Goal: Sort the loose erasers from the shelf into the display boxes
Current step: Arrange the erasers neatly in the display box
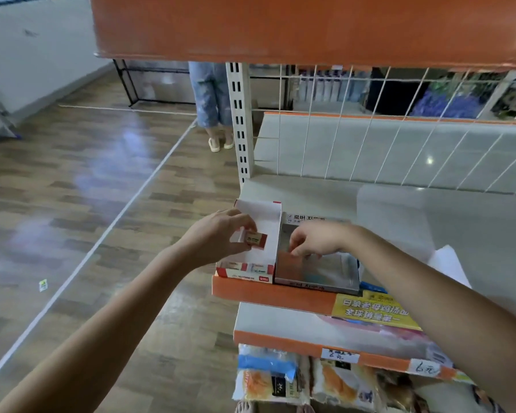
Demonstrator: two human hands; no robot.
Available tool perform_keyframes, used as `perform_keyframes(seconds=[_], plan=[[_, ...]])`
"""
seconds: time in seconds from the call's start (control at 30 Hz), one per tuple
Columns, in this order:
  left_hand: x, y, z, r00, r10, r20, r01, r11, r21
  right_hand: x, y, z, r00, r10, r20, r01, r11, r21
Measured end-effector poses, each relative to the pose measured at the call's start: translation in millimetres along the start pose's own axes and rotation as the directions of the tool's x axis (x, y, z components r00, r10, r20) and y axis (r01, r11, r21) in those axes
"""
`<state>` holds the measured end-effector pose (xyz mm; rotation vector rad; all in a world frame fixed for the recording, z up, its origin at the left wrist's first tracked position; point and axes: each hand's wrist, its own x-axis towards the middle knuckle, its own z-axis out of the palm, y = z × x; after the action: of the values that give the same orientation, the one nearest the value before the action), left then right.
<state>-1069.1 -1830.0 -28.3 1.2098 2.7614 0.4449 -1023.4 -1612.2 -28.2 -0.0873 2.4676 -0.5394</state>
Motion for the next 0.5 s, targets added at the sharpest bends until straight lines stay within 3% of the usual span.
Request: perform_keyframes(seconds=[0.5], plan=[[13.3,-3.9,5.6,0.985,0.062,0.158,-0.072,0.996,0.059,3.2,-3.1,17.7,0.982,0.073,-0.172,-0.079,0.996,-0.031]])
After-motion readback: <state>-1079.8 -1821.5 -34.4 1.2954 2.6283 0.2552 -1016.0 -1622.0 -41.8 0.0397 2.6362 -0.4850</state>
